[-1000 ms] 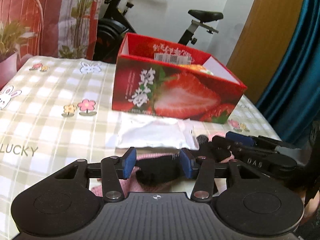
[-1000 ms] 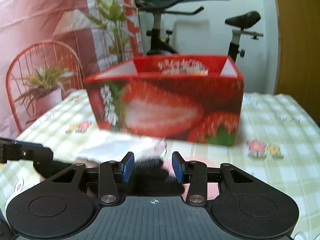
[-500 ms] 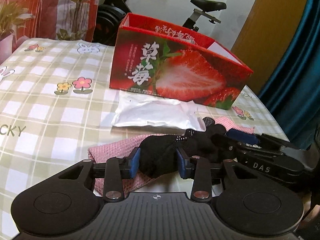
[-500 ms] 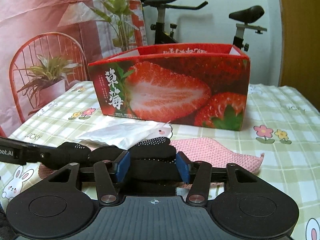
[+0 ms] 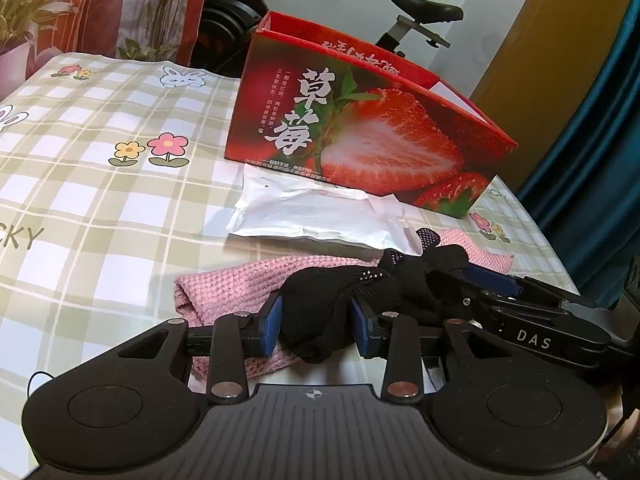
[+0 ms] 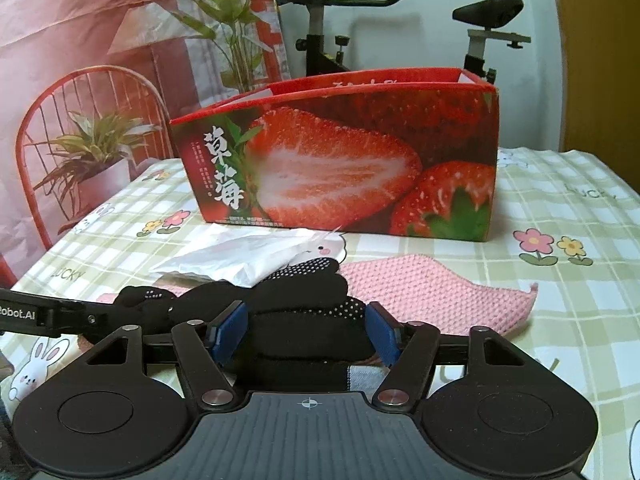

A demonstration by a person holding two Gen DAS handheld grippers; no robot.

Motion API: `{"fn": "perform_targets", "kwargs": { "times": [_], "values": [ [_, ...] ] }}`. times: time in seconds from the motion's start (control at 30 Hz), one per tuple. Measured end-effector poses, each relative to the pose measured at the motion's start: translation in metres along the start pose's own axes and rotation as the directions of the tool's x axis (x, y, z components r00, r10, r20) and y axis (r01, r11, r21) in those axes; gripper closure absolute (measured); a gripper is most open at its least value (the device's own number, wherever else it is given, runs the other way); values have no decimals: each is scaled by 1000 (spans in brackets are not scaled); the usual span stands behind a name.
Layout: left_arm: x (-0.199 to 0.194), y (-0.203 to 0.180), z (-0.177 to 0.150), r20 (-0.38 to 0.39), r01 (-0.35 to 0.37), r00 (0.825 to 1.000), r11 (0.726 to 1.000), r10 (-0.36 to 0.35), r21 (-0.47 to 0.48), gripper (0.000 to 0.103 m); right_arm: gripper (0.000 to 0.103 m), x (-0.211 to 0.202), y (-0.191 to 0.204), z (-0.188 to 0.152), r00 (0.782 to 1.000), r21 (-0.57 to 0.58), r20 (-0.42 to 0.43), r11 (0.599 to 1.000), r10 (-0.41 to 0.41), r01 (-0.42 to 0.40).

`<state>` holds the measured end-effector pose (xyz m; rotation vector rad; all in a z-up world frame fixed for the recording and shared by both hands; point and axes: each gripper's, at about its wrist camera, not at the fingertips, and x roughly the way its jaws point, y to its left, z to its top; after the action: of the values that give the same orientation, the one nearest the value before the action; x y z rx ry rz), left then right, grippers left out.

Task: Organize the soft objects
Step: 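Close the left gripper on the black dotted glove while the right gripper grasps it too, then lift the black glove with both grippers over the red box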

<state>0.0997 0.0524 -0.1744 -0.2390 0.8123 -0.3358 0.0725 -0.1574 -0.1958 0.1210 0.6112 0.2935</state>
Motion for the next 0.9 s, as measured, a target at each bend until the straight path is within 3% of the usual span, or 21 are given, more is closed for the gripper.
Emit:
{"fn": "perform_targets", "kwargs": {
  "times": [0.13,0.37,0.5,0.63,0.9],
  "values": [
    [0,0,0,0,1,1000,1000,-1,-3,64,63,-2,3,0,999,-2,-8,999,43,-43],
    [0,0,0,-1,1,1000,1000,-1,-4,64,73,-3,4,0,997,13,-22,997,73,-73],
    [0,0,0,0,1,1000,1000,-1,-3,64,84,-4,10,1,996,-5,-24,996,86,-86],
    [-1,2,1,1,3,1000,1000,-3,-12,66,86,-6,12,2,996,-15,-25,996,88,-89],
    [-16,-7,5,54,-11,998,1000,10,27,80,87,-21,18,6,994,-41,16,993,107,-106]
  ]
}}
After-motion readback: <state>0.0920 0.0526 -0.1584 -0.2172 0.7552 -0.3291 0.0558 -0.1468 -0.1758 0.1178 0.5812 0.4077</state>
